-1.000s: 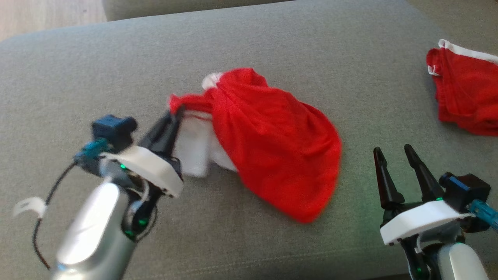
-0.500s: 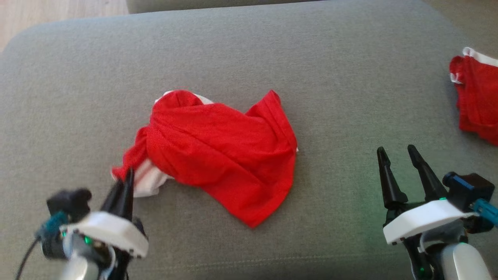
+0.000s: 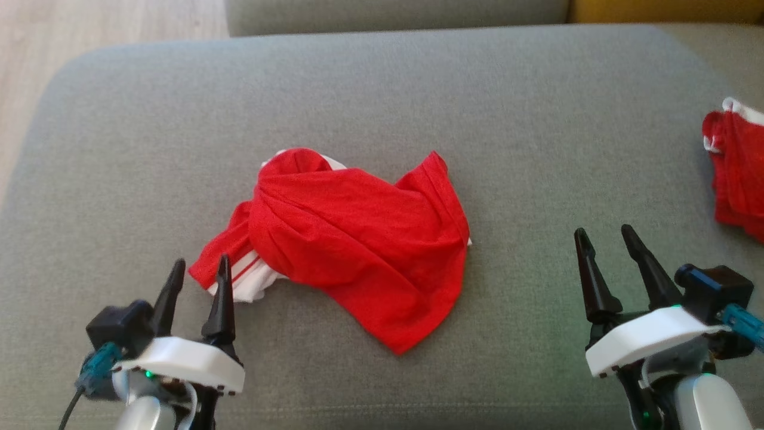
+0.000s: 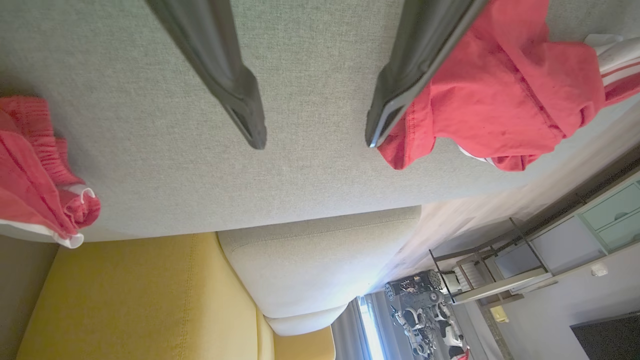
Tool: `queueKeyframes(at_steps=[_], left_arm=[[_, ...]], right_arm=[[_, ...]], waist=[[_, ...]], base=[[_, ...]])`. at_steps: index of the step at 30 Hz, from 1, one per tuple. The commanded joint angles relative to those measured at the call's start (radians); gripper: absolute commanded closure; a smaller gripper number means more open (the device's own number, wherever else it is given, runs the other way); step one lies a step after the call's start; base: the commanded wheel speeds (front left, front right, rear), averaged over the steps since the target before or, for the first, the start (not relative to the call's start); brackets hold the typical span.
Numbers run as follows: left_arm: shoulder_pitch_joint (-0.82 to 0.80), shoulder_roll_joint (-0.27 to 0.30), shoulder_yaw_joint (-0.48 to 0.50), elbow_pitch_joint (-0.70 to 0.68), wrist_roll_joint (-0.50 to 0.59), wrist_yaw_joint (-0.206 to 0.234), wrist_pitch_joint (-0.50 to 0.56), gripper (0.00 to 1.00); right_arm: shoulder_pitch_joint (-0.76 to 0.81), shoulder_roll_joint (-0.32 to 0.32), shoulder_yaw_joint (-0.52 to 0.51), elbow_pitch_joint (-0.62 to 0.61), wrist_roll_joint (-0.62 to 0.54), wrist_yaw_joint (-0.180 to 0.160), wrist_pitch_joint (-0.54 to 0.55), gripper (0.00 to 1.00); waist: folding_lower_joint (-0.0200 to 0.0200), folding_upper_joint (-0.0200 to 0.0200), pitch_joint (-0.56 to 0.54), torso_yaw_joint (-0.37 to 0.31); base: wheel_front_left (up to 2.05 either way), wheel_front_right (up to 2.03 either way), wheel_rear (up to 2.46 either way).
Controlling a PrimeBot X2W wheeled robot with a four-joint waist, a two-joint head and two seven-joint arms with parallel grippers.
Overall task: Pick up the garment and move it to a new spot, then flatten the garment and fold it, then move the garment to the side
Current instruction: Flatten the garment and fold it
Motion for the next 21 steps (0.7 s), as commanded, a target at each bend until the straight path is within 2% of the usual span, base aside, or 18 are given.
queueKeyframes(at_steps=[1, 10, 15, 21], left_arm=[[-0.056, 0.020, 0.036, -0.049, 0.030, 0.007, -0.020, 0.00], [-0.029, 0.064, 0.015, -0.087, 0.113, 0.041, -0.014, 0.00], [0.026, 0.076, 0.007, -0.109, 0.118, 0.060, 0.003, 0.00], [0.046, 0.082, 0.005, -0.115, 0.112, 0.063, 0.008, 0.00]], right_arm=[[-0.013, -0.005, 0.028, -0.037, -0.007, -0.001, 0.005, 0.00], [0.033, -0.005, 0.050, -0.044, -0.013, -0.001, 0.029, 0.00], [0.066, -0.005, 0.065, -0.050, -0.007, -0.001, 0.034, 0.00], [0.077, -0.005, 0.070, -0.056, -0.006, -0.001, 0.041, 0.00]], waist=[[0.0000, 0.0000, -0.026, 0.013], [0.0000, 0.0000, -0.110, 0.021], [0.0000, 0.0000, -0.132, 0.017], [0.0000, 0.0000, -0.134, 0.018]], base=[[0.00, 0.00, 0.00], [0.00, 0.00, 0.00], [0.00, 0.00, 0.00], [0.00, 0.00, 0.00]])
